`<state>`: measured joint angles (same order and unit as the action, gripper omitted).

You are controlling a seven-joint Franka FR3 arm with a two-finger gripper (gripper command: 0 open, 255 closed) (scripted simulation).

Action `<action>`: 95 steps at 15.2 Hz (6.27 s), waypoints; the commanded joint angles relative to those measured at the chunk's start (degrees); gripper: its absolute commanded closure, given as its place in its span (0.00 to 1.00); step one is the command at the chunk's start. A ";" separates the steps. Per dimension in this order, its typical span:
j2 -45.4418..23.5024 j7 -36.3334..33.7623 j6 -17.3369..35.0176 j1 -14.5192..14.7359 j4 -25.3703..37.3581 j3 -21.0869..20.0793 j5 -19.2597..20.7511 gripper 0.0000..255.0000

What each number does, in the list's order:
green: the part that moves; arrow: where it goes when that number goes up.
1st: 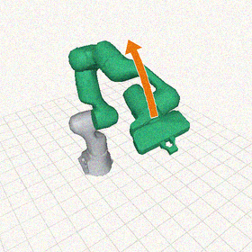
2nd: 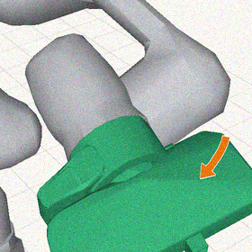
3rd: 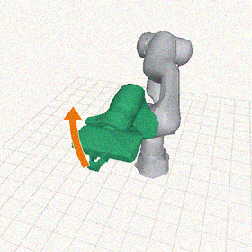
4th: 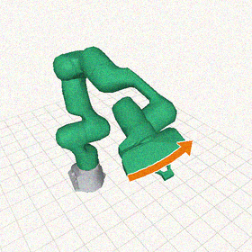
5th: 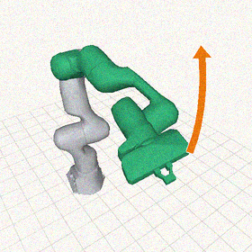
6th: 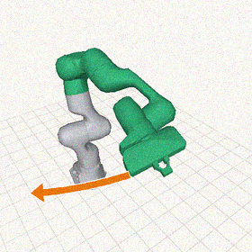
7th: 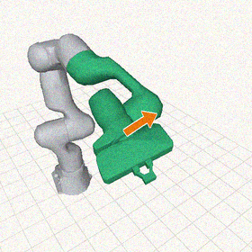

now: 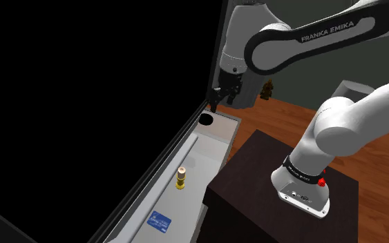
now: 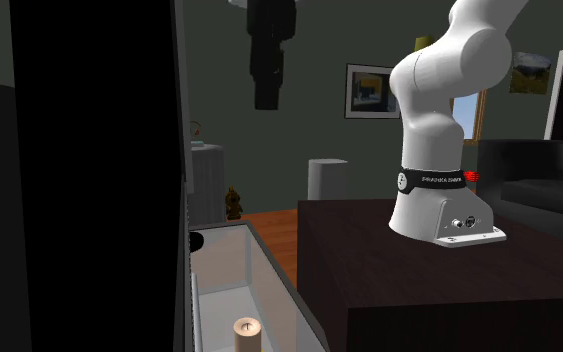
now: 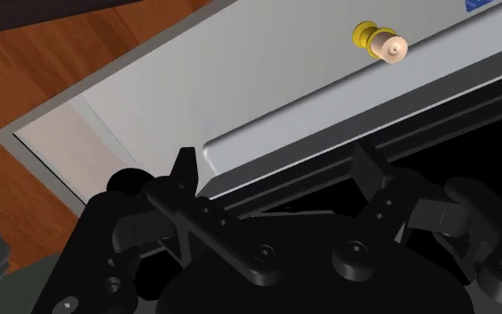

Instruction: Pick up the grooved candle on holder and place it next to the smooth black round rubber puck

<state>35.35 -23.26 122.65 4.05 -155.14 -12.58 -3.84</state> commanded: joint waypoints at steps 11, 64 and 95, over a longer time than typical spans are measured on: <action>-25.71 -14.70 27.69 -0.28 -1.44 -10.81 1.56 0.00; -71.18 -42.94 38.20 0.88 16.02 -10.90 55.13 0.00; -60.42 -33.76 32.62 -9.04 10.55 -23.19 43.13 1.00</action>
<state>-25.96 -57.95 155.89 -4.07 -144.06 -34.56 40.55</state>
